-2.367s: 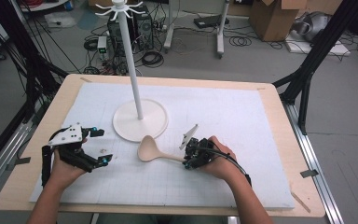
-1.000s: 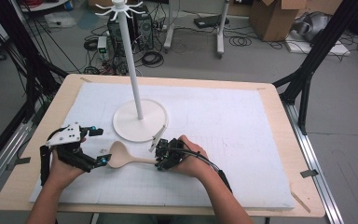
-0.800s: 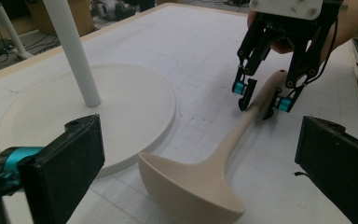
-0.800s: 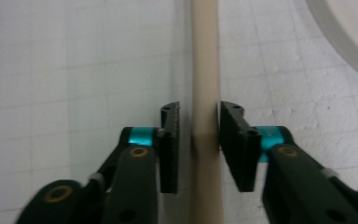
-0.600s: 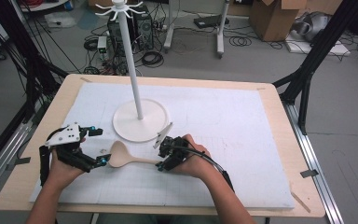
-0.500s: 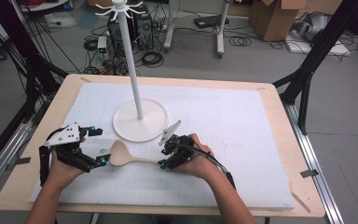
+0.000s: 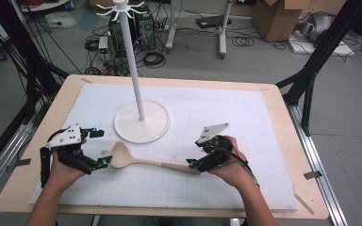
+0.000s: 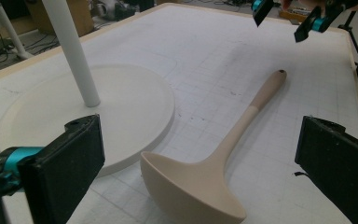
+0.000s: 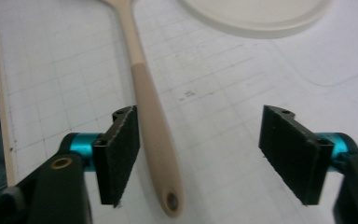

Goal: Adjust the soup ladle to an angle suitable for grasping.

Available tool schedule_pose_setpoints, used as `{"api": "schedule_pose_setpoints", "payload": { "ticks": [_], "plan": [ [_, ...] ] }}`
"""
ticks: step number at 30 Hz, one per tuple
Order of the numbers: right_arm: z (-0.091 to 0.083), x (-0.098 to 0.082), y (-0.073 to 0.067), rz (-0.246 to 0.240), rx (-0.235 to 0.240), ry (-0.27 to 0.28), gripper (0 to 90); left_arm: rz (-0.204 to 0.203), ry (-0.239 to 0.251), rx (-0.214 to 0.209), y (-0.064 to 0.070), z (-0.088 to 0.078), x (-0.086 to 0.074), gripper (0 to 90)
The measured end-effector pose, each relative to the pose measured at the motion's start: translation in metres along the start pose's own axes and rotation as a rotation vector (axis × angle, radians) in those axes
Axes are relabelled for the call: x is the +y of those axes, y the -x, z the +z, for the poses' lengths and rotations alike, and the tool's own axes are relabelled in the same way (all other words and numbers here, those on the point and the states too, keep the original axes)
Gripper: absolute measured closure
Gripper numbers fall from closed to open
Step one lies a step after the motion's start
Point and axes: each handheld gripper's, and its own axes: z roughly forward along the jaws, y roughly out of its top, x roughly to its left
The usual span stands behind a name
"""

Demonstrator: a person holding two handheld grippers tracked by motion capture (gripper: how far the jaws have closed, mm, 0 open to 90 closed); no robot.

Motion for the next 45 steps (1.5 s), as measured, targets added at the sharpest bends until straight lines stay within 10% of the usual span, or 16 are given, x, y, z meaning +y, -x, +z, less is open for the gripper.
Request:
{"api": "schedule_pose_setpoints", "payload": {
  "ticks": [19, 45],
  "plan": [
    [-0.046, -0.072, 0.023, 0.178, -0.147, 0.145, 13.6, 0.013, 0.006, 0.004, -0.001, 0.001, 0.009, 1.7],
    [-0.057, -0.1, 0.021, 0.264, -0.195, 0.231, 0.1, 0.016, -0.028, -0.023, -0.001, 0.007, 0.005, 1.7]
  ]
}}
